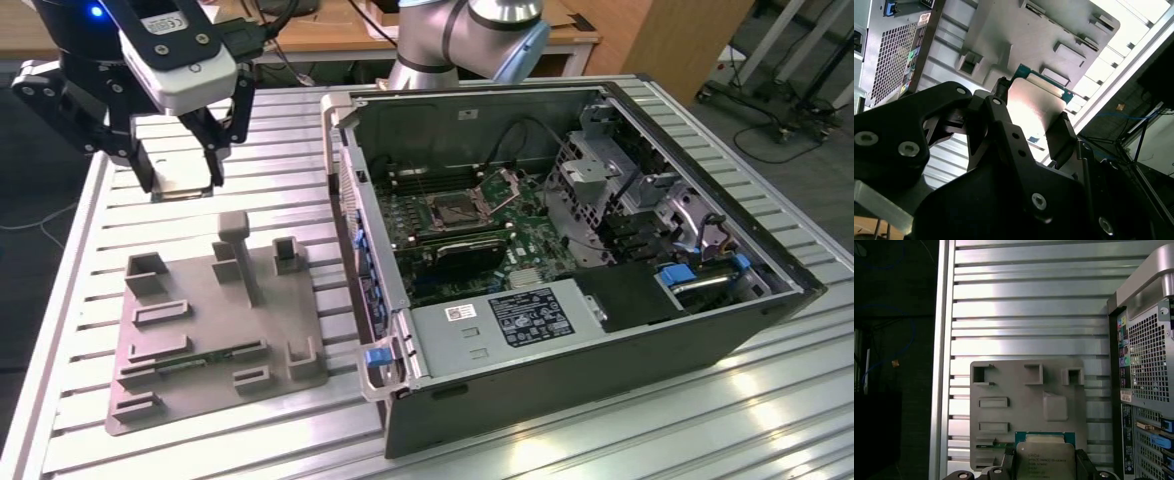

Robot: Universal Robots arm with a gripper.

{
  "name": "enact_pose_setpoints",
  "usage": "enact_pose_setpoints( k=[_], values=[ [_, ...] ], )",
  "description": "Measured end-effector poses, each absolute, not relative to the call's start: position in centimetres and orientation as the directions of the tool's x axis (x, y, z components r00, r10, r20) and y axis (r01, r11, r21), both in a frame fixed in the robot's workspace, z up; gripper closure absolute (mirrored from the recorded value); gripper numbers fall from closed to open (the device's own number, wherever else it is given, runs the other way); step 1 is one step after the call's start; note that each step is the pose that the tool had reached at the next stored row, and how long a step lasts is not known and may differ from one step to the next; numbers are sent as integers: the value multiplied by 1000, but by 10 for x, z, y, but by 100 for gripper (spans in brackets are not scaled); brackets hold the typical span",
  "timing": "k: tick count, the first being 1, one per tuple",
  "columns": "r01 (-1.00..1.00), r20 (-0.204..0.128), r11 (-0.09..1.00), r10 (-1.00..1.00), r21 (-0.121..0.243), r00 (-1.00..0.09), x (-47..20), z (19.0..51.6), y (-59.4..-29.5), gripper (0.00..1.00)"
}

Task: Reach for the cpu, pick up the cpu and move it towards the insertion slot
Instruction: 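Pick up the cpu and move it towards the insertion slot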

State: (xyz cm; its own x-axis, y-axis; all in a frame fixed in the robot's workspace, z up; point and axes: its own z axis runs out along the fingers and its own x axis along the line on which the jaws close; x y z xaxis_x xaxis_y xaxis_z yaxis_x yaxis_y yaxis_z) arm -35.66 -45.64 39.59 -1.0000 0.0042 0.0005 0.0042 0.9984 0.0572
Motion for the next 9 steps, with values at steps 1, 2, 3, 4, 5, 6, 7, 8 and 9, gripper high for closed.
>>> enact_pose_setpoints(
  k=[1, 2, 3, 4, 5, 6, 7, 8, 9],
  values=[
    [4, 0, 998, 4, 57, -1000, -356, 396, -456, 45],
    [4, 1, 998, 4, 57, -1000, -356, 396, -456, 45],
    [4, 1, 998, 4, 57, -1000, -355, 396, -456, 45],
    [4, 1, 998, 4, 57, -1000, -355, 396, -456, 45],
    [4, 1, 998, 4, 57, -1000, -355, 396, -456, 45],
    [4, 1, 998, 4, 57, -1000, -354, 396, -456, 45],
    [4, 1, 998, 4, 57, -1000, -353, 396, -456, 45],
    [4, 0, 998, 4, 57, -1000, -353, 396, -456, 45],
    [4, 1, 998, 4, 57, -1000, -352, 396, -456, 45]
  ],
)
